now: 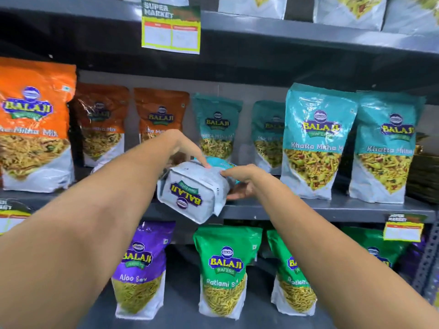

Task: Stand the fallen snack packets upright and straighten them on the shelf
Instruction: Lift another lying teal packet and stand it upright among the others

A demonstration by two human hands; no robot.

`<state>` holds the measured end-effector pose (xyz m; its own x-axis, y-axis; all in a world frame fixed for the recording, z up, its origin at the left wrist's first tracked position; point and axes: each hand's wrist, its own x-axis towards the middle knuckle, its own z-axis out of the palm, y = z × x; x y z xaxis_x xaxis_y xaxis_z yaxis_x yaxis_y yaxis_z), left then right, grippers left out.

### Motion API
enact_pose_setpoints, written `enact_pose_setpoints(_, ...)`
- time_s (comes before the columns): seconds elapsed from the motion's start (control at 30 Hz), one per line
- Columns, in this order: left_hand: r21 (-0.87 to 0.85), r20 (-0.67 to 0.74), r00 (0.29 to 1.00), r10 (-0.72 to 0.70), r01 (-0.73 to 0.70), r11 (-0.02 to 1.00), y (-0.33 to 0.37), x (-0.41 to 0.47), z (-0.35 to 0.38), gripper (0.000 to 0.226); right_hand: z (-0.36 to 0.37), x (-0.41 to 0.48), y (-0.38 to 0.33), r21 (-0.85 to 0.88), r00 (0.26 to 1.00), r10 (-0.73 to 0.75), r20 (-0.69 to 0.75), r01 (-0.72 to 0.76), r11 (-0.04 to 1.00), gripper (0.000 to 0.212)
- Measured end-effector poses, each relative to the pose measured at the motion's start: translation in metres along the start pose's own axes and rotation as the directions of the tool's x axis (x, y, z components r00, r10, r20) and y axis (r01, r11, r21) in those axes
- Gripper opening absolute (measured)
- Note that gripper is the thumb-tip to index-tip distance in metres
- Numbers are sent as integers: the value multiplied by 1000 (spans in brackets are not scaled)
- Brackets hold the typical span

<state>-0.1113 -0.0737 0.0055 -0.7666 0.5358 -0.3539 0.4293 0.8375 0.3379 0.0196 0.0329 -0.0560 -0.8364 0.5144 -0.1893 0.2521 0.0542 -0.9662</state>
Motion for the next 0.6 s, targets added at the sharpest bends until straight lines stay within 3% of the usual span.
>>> enact_pose_setpoints(0.07,-78,-8,1000,6,-6,997,0,-3,0,73,-6,4,0,21,1000,-18,0,18,1000,10)
enact_pose_setpoints(0.13,-178,-27,998,52,-56,982,2,-9,0,49,-13,9,-1,45,996,-75,-43,77,996,41)
enact_pose_setpoints(0.2,-312,-27,995,95,-99,945,2,-13,-2,37,-17,8,-6,39,983,-145,-111,150,988,46)
enact_pose_setpoints(0.27,-452,-48,987,155,-160,877,3,-12,-4,33,-25,4,-13,44,956,-235,-176,246,968,38)
enact_pose_setpoints(0.37,-596,-184,950,253,-312,740,5,-15,-5,28,-36,5,-23,38,885,-405,-231,424,905,53)
enact_pose_setpoints(0.47,-616,-395,863,315,-503,606,7,-6,2,63,-43,16,-22,-50,798,-549,-247,555,830,57)
enact_pose_setpoints(0.53,-630,-469,830,302,-554,544,6,3,12,99,-47,26,-14,-96,739,-633,-232,630,771,58)
enact_pose_setpoints(0.6,-622,-504,813,291,-576,530,4,14,25,110,-51,37,-2,-132,700,-684,-205,673,728,57)
